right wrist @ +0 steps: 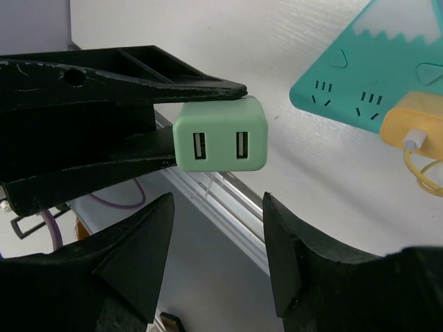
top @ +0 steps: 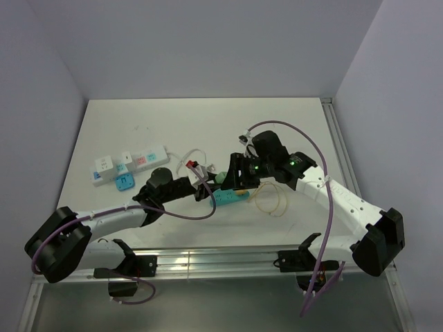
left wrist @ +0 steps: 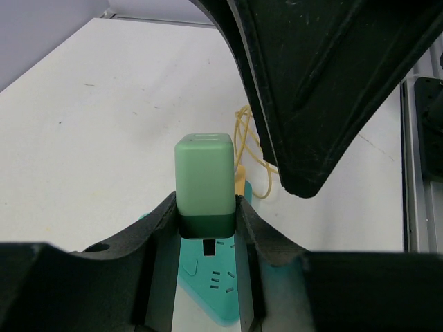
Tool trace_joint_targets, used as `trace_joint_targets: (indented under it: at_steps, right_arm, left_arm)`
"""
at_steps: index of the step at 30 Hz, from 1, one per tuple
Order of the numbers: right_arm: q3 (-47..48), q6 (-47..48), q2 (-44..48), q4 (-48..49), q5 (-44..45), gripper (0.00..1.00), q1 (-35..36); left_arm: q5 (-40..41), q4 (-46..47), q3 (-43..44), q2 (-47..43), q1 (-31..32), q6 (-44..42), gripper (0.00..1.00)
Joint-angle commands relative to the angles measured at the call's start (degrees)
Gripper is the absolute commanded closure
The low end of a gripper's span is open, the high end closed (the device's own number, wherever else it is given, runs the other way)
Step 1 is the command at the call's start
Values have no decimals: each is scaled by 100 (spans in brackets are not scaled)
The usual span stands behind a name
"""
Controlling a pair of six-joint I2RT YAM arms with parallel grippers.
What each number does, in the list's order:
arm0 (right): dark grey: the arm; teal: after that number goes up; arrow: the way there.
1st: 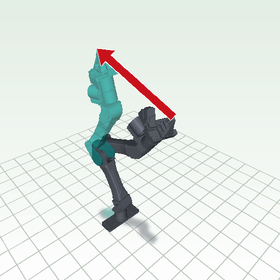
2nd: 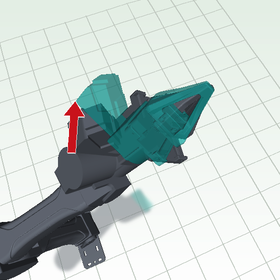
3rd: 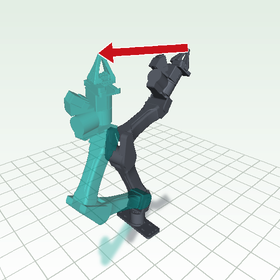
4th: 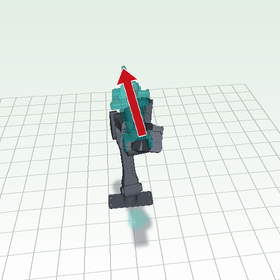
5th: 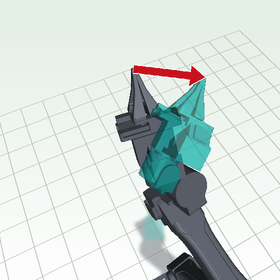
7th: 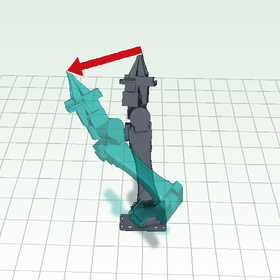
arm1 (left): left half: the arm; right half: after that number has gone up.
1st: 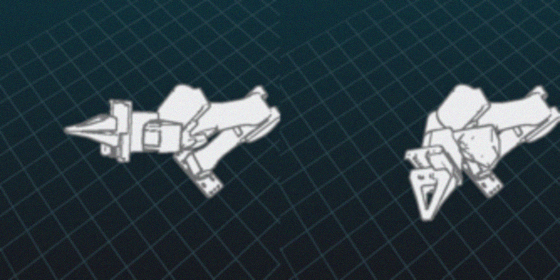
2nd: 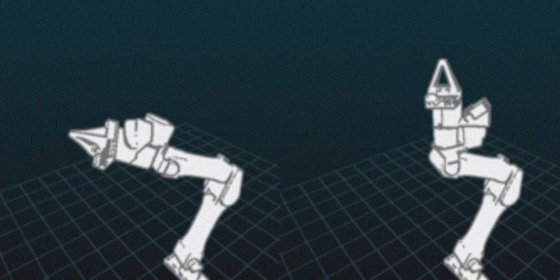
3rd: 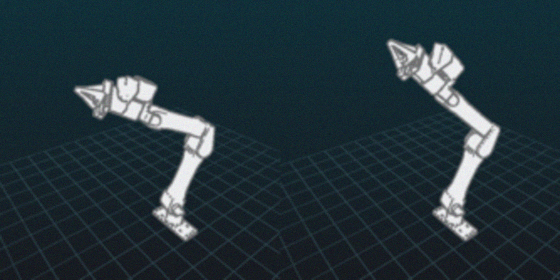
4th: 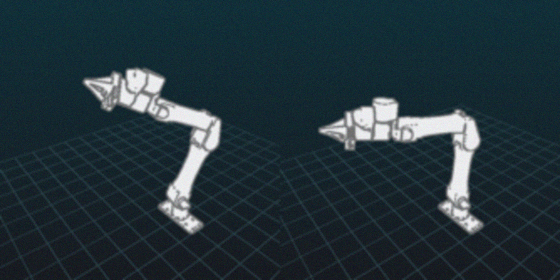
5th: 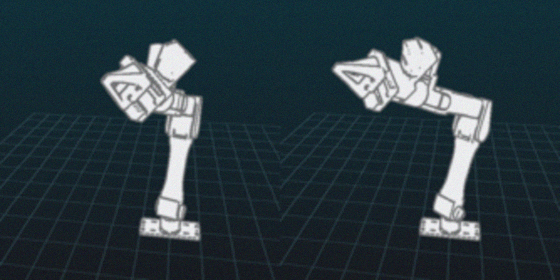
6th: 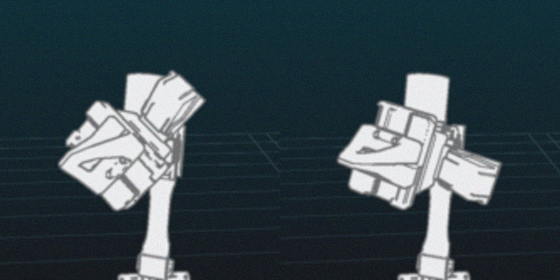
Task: Insert the plug
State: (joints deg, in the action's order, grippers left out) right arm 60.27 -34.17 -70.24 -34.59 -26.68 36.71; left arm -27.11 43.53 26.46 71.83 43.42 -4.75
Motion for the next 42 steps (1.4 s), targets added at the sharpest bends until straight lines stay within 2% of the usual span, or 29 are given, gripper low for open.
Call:
trace_joint_targets:
  at_steps: [1,7,15,24,28,32,34,35,38,39,42]
  right_arm:
    - [-24,148,28,-75,-242,38,-67]
    - [89,121,37,31,-294,29,-287]
    - [204,166,-262,40,-189,29,-340]
    - [213,16,-456,374,-347,34,-349]
    - [204,7,-473,400,-391,41,-349]
    - [204,60,-421,330,-303,42,-349]
    - [213,95,-394,269,-303,48,-357]
    - [213,104,-394,251,-303,48,-357]
    - [213,121,-359,198,-277,48,-366]
    - [213,148,-350,189,-285,43,-366]
    - [187,174,-350,146,-294,39,-366]
  left_arm:
    - [5,86,79,-55,70,-236,100]
    - [-22,7,149,24,158,-289,100]
    - [-110,24,132,-29,228,-298,100]
    - [-198,-107,219,41,343,-386,100]
    - [-93,-187,263,76,395,-447,99]
    - [-13,-239,281,94,422,-491,100]
    - [13,-266,281,112,422,-500,100]
    - [39,-275,298,120,430,-509,100]
    - [48,-301,316,138,448,-518,100]
    - [83,-301,307,121,439,-526,99]
    - [92,-292,307,121,457,-535,100]
